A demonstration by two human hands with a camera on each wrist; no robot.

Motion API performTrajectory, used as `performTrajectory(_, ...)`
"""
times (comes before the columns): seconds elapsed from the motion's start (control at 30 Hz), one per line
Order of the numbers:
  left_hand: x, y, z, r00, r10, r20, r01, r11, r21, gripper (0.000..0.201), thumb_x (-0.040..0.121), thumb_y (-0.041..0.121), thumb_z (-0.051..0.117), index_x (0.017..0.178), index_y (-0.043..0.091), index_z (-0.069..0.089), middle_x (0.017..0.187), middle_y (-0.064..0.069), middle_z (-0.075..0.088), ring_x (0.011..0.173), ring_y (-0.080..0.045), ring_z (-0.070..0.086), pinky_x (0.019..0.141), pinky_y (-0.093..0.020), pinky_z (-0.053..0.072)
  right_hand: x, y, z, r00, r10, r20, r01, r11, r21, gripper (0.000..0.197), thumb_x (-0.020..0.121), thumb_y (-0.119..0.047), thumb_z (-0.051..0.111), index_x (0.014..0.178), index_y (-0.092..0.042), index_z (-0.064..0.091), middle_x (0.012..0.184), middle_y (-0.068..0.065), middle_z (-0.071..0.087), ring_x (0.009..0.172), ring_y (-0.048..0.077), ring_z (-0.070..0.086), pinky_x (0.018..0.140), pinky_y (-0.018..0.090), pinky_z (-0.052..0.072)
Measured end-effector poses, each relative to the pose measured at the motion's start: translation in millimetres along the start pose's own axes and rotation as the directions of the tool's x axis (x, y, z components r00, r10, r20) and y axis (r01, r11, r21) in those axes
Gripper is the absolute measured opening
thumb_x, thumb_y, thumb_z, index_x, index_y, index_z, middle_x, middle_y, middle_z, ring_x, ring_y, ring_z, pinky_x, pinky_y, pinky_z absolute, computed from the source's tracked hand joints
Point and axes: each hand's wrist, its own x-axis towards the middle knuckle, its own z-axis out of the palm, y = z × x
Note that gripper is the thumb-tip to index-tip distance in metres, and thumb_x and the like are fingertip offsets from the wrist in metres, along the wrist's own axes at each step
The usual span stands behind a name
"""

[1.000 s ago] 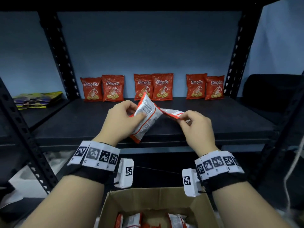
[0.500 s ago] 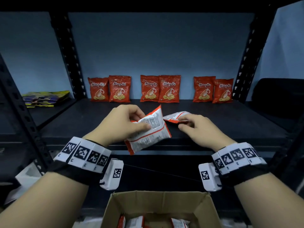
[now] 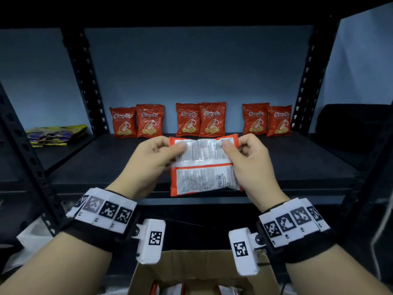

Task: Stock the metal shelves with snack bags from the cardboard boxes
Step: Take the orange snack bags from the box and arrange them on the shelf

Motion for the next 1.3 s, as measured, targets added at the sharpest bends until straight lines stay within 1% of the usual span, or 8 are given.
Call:
performTrajectory(0.1,-5,-4,11,0.999,-0.051,0.007,0.052,0.994,-0.099,0.023,0.102,0.022,0.058,0.084,0.008,0.059,0.074,-0.005,0.068,0.064,-0.016,0.063,0.065,-0.032,0.054,-3,-2,0,0.994,-0.025,-0.103,0.025,1.0,0.003,0.034,0.087,-0.053,0.07,0.08,-0.022,0.057,0.08,0.016,0.067,0.072,0.03,0.064,0.07,0.052,0.056)
performTrajectory(0.3,-7,-18,26,0.958,0.075,-0.276,-0.049,0.994,0.099,0.04,0.098,0.044,0.056,0.08,0.009,0.048,0.078,-0.004,0.058,0.074,-0.017,0.052,0.074,-0.039,0.043,-17,-11,9,0.956,-0.168,-0.242,0.135,0.98,-0.146,0.03,0.105,-0.031,0.056,0.081,-0.015,0.048,0.068,-0.005,0.05,0.059,0.003,0.045,0.055,0.016,0.038)
performTrajectory(0.63,-18,-11,23,0.908,0.24,-0.344,-0.117,0.932,0.342,0.045,0.109,0.04,0.04,0.086,0.002,0.046,0.078,-0.015,0.052,0.07,-0.012,0.046,0.068,-0.034,0.039,-30,-19,14,0.911,-0.369,-0.183,0.297,0.897,-0.327,0.026,0.108,-0.025,0.049,0.083,-0.017,0.047,0.053,-0.004,0.043,0.048,0.009,0.043,0.044,0.018,0.03)
performTrajectory(0.83,-25,-8,19,0.865,0.407,-0.294,-0.245,0.853,0.46,0.041,0.109,0.033,0.043,0.076,0.009,0.04,0.062,0.01,0.04,0.057,-0.007,0.038,0.054,-0.024,0.032,-22,-8,11,0.957,-0.217,-0.194,0.158,0.947,-0.281,0.032,0.108,-0.033,0.049,0.083,-0.012,0.051,0.06,0.003,0.049,0.055,0.008,0.044,0.055,0.029,0.038)
performTrajectory(0.93,-21,-9,18,0.89,0.345,-0.3,-0.198,0.882,0.427,0.042,0.108,0.037,0.044,0.077,0.009,0.043,0.064,0.008,0.045,0.06,-0.008,0.041,0.059,-0.028,0.037,-20,-4,11,0.966,-0.167,-0.199,0.113,0.96,-0.257,0.033,0.108,-0.033,0.05,0.083,-0.011,0.052,0.065,0.011,0.055,0.056,0.006,0.044,0.057,0.03,0.041)
performTrajectory(1.03,-16,-13,15,0.939,0.211,-0.272,-0.129,0.948,0.29,0.053,0.103,0.051,0.045,0.091,0.0,0.054,0.085,-0.019,0.064,0.078,-0.038,0.061,0.079,-0.049,0.055,-17,0,7,0.977,-0.118,-0.18,0.068,0.963,-0.261,0.035,0.107,-0.035,0.052,0.081,-0.011,0.052,0.059,0.004,0.05,0.054,0.006,0.042,0.055,0.032,0.039)
performTrajectory(1.17,-17,-3,10,0.985,0.032,-0.168,-0.014,0.994,0.106,0.065,0.093,0.062,0.05,0.107,-0.002,0.059,0.105,-0.029,0.067,0.101,-0.051,0.066,0.091,-0.07,0.052,-6,-7,-6,0.984,-0.041,-0.173,-0.004,0.968,-0.25,0.032,0.096,-0.048,0.065,0.094,-0.018,0.055,0.062,0.001,0.059,0.056,0.005,0.051,0.061,0.029,0.044)
performTrajectory(1.3,-14,12,5,0.994,-0.046,-0.095,0.045,0.999,-0.015,0.041,0.106,0.036,0.052,0.107,0.0,0.072,0.106,-0.023,0.075,0.103,-0.043,0.071,0.1,-0.065,0.051,-6,-23,-13,0.997,-0.056,0.06,0.073,0.939,-0.336,0.062,0.072,-0.079,0.068,0.118,-0.041,0.053,0.111,-0.017,0.062,0.103,0.0,0.059,0.087,0.027,0.048)
